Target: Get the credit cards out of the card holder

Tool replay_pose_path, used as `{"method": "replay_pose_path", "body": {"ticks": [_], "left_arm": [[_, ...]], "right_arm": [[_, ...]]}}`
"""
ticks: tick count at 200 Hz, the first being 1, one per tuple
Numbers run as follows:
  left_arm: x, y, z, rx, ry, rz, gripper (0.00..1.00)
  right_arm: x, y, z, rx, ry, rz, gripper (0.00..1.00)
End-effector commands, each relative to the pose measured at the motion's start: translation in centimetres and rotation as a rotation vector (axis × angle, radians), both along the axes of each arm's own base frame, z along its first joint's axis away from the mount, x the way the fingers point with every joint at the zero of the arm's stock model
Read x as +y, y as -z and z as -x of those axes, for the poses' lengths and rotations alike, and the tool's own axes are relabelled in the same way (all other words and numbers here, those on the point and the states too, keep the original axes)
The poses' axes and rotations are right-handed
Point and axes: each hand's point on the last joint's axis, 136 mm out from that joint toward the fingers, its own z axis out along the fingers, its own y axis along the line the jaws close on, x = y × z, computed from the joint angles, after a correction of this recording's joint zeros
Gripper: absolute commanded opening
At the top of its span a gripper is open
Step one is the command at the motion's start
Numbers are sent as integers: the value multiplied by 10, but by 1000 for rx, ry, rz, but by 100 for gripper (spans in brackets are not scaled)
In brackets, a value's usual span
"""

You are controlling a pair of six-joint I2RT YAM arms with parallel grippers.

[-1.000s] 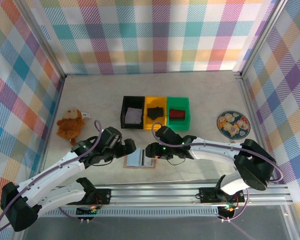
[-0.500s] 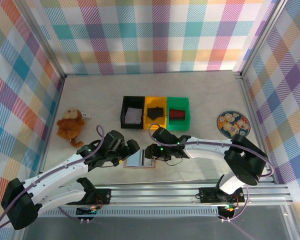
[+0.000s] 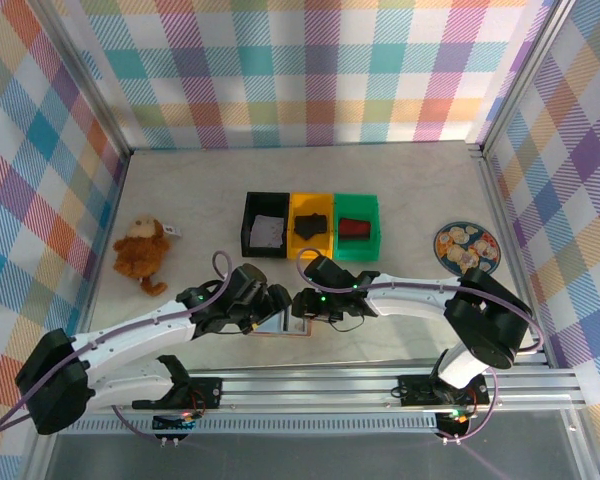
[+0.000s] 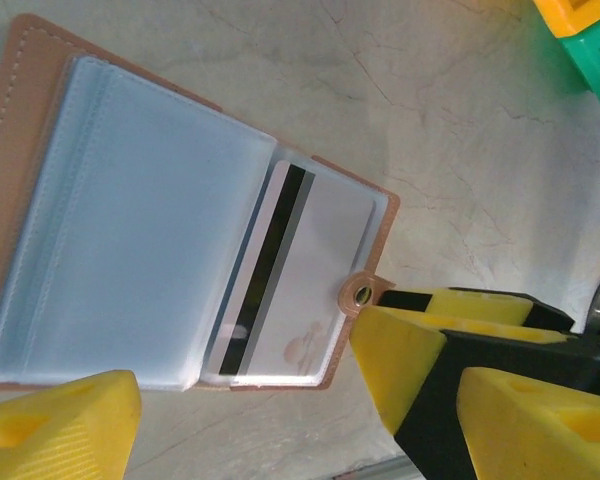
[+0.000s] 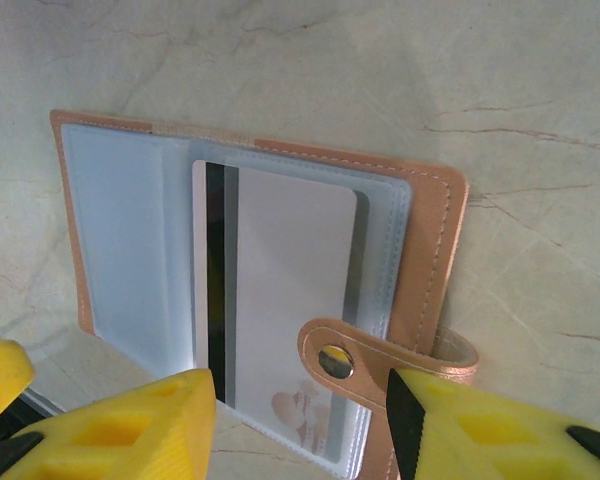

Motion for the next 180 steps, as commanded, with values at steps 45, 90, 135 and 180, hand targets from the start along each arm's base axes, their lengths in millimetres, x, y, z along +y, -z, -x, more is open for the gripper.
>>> {"method": "replay_pose_path", "body": {"ticks": [45,90,135,180], "left_arm": [[-10,19,-6,-2,-9,-10,66],[-8,24,-10,-21,-22,-19,55],[-14,29,-11,-23,-12,0,45],[-16,36,-10,-10,-5,-11,40]], "right_arm": [[-1,0,1,8,15,20,50],[-1,5,2,21,19,18,50],[-2,7,2,27,21,24,50],[-1,8,3,32,22,23,50]]}}
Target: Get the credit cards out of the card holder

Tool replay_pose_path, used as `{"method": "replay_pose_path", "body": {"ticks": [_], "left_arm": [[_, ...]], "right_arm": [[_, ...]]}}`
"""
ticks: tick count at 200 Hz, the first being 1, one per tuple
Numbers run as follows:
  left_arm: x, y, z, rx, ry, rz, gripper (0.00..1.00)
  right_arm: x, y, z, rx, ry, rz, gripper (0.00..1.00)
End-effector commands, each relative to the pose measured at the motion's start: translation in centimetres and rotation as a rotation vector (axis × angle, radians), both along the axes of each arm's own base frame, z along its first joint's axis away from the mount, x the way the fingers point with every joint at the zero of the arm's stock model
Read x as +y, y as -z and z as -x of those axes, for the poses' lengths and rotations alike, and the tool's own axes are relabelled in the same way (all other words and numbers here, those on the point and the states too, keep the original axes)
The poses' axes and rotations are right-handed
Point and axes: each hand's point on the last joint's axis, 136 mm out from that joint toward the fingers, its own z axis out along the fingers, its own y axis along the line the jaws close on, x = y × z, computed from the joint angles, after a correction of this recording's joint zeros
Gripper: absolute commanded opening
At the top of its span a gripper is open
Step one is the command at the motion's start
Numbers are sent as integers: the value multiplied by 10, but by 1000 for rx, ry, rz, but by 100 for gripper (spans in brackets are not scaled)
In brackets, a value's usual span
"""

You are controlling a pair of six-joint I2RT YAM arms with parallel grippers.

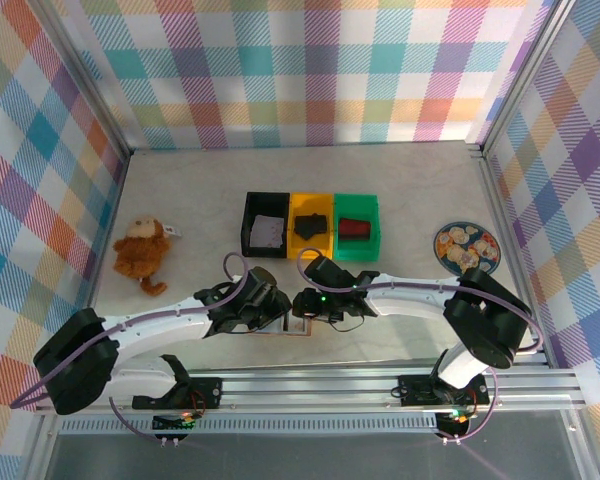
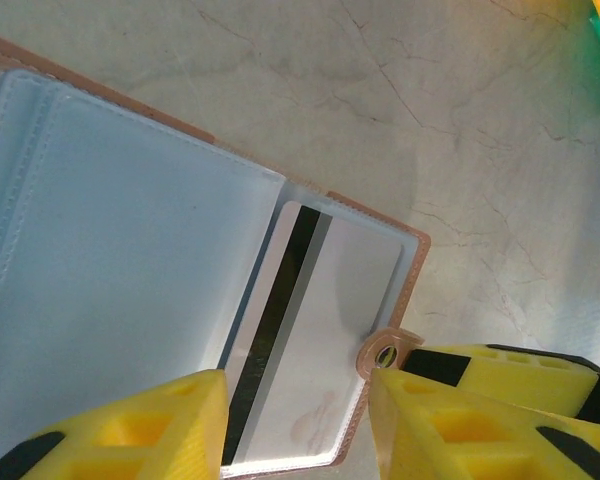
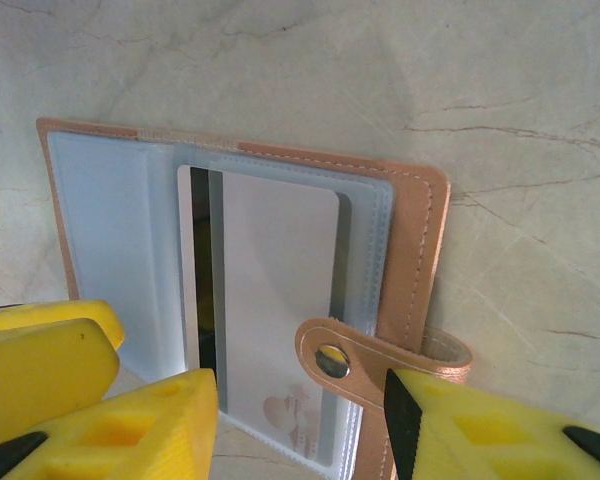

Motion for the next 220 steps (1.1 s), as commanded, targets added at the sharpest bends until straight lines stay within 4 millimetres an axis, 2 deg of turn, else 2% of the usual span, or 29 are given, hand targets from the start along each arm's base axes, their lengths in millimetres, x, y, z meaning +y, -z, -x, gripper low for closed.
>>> {"method": "replay_pose_path", "body": {"ticks": [1,68,86,136,220], "left_arm": [[-2,8,3,2,14,-6,40],[0,24,5,15,20,-29,35],[0,28,6,22,22,-34,30],[4,40,9,40,25,-54,29],[3,44,10,31,23,-27,24]], "right_arm": [[0,6,4,21,1,13,50],[0,8,4,27,0,15,50],[0,8,4,27,2,16,50],[0,9,5,29,1,17,50],[0,14,5,36,5,14,49]]}}
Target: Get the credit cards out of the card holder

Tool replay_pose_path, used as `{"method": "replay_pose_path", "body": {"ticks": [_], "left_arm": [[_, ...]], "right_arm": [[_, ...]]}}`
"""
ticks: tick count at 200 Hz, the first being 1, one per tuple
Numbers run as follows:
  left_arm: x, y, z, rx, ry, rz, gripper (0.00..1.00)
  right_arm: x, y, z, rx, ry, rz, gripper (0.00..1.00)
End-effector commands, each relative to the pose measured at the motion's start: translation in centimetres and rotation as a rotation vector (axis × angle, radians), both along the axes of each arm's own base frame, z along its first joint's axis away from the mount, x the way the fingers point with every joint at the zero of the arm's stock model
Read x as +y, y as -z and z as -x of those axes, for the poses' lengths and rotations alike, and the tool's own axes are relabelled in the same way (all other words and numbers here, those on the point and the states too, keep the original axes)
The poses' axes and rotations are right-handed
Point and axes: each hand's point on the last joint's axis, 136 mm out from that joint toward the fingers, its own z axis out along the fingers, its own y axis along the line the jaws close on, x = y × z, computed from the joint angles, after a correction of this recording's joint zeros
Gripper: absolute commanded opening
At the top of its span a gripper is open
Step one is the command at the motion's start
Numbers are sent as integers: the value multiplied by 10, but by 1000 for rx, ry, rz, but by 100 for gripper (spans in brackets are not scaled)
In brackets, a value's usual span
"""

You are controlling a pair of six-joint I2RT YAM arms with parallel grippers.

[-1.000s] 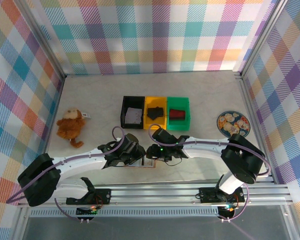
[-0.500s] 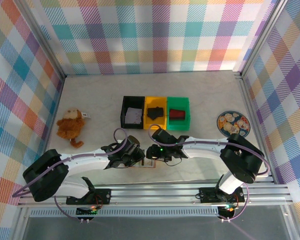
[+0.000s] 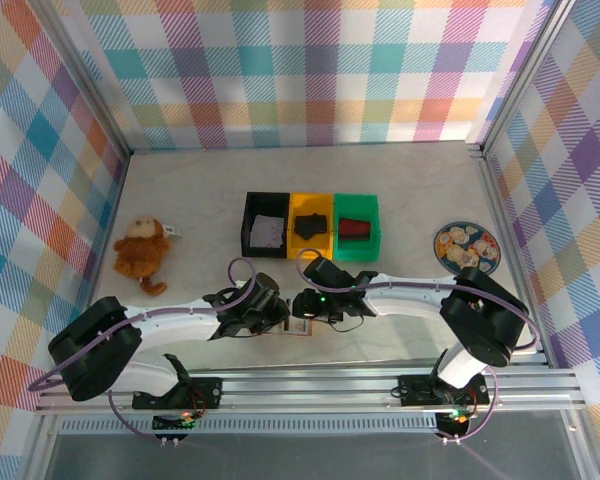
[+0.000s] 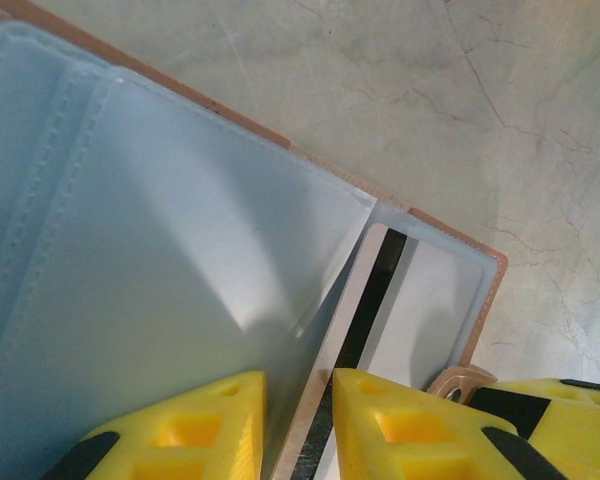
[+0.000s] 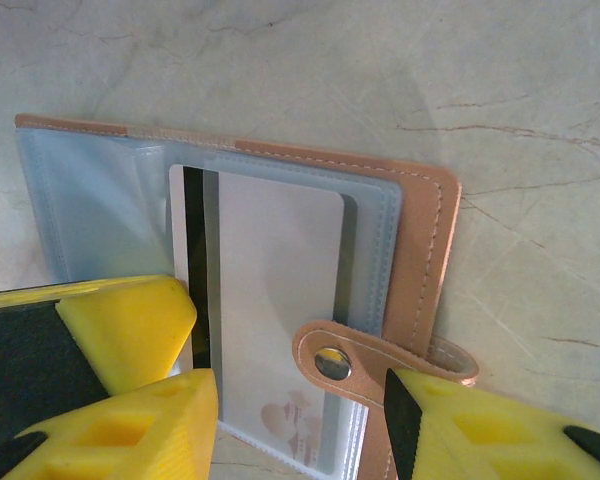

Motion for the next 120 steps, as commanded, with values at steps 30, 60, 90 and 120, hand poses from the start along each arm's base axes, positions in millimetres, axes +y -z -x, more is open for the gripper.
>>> {"method": "replay_pose_path", "body": {"ticks": [30,60,90,120], "left_arm": [[2,9,9,10,16,-1,24],[3,8,8,3,18,-3,23],[5,7,9,-2,16,-9,20],[7,4,8,-10,12,-11,19]], "right_arm": [[1,14,7,37,4,1,49],[1,16,7,41,1,4,50],[1,16,6,40,2,3,50],[0,19,8,46,2,9,50]]}}
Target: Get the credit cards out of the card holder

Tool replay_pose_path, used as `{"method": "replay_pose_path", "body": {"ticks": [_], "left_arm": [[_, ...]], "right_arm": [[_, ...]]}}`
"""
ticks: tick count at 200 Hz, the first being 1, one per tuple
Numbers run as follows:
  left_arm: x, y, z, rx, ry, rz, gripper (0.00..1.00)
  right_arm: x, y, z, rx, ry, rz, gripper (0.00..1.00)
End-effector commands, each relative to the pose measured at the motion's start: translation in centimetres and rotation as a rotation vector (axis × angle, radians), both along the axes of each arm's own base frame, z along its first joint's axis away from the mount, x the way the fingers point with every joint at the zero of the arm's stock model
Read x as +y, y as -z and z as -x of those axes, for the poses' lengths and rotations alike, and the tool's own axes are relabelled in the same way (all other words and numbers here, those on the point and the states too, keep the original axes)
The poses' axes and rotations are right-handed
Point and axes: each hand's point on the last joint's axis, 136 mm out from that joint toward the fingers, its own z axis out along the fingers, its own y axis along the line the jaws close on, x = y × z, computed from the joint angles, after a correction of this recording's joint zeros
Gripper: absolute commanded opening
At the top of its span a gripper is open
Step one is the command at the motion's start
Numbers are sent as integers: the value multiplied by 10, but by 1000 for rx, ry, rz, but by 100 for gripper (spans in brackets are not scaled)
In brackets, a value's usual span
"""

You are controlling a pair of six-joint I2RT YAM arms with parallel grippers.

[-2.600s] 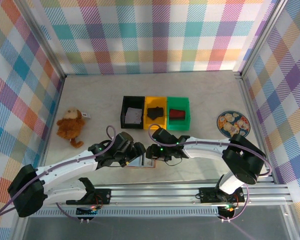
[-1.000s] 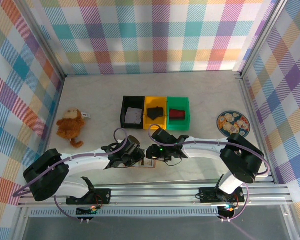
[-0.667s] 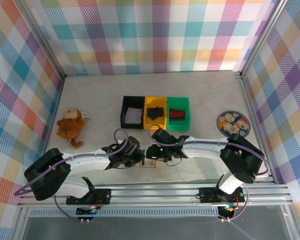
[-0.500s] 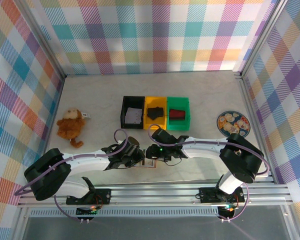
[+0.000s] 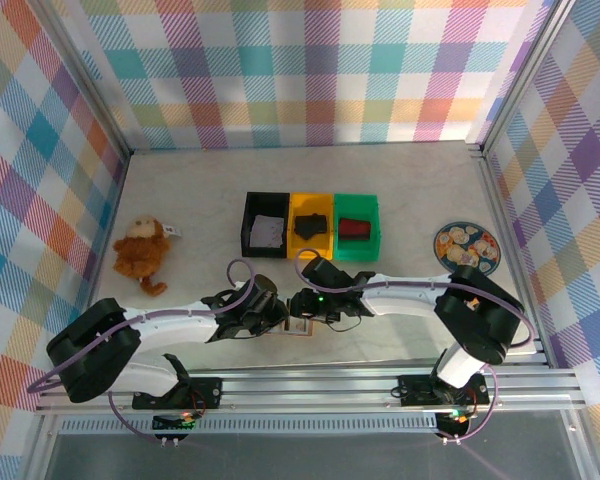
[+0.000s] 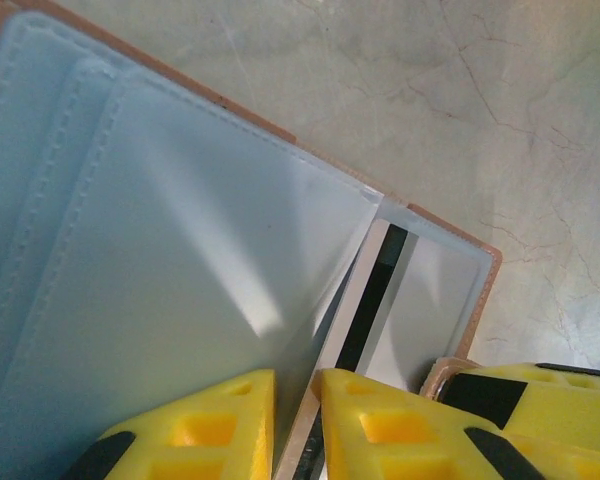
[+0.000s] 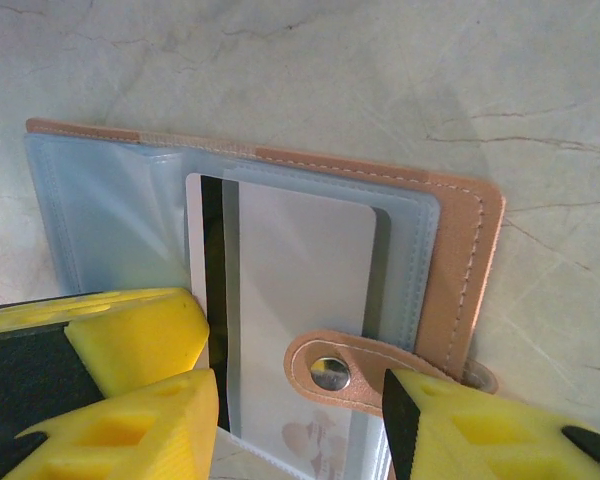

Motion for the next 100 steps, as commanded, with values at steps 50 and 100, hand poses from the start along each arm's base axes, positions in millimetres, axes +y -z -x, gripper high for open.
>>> {"method": "replay_pose_path", "body": {"ticks": [50,100], "left_arm": [[4,-2,5,-19,15,-12,22],[6,-24,0,-86,14,9,32]], "right_arm": [[-7,17,10,46,2,30,50],[-12,17,10,38,11,42,49]]}}
